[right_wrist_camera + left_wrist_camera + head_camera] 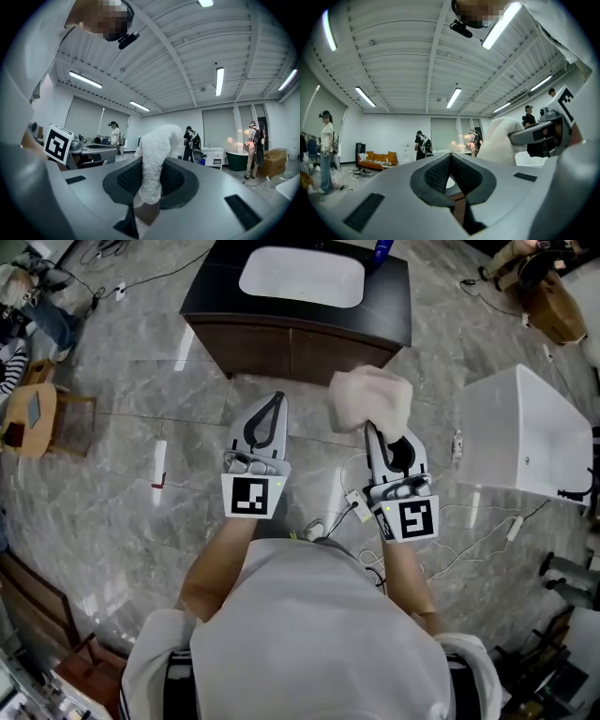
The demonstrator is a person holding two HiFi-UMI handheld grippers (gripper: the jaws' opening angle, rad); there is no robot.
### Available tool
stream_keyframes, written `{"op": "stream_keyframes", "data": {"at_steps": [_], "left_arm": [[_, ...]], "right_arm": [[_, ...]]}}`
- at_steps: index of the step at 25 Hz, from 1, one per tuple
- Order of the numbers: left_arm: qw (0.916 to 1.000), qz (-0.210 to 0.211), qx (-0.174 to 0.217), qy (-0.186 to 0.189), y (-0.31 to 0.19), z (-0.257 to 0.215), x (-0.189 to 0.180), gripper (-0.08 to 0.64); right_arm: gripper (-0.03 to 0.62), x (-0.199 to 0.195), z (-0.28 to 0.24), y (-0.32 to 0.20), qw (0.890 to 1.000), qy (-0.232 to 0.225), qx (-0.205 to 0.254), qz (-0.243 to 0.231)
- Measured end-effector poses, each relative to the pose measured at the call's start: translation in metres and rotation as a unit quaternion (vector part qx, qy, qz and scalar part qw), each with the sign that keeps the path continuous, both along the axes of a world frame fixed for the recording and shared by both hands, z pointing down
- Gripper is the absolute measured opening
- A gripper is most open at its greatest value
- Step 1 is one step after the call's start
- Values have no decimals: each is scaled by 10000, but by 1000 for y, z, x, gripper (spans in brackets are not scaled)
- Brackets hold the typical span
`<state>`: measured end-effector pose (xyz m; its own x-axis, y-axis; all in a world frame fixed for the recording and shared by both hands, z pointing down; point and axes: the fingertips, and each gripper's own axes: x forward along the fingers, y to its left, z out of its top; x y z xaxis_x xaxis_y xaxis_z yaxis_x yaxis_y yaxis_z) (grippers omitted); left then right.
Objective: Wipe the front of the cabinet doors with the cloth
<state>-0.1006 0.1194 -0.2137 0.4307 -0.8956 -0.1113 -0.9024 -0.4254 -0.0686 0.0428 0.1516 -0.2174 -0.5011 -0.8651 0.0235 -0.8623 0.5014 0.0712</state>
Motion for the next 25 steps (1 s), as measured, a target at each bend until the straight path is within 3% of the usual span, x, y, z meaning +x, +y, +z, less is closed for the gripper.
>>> {"op": "stream_keyframes", "data": {"at_steps": [7,11,14,18,25], "left_arm": [[9989,432,-166,-87,-90,23,-24,18],[9985,506,-188,42,-122,32,-27,18],[9986,471,-180,140,-132,35,-17,18],[9989,439,-173,-80,-150,46,7,18],[9988,-5,-431,-220,-193,115,22,18]], "right_arm": [[80,-45,12,-78,9991,329,-261,65],[80,-60,11,-105,9988,425,-206,102],[80,-54,6,-114,9990,419,-103,105],[80,-27,18,-137,9993,381,-50,19],[80,5,104,-195,9994,155,-273,-108]]}}
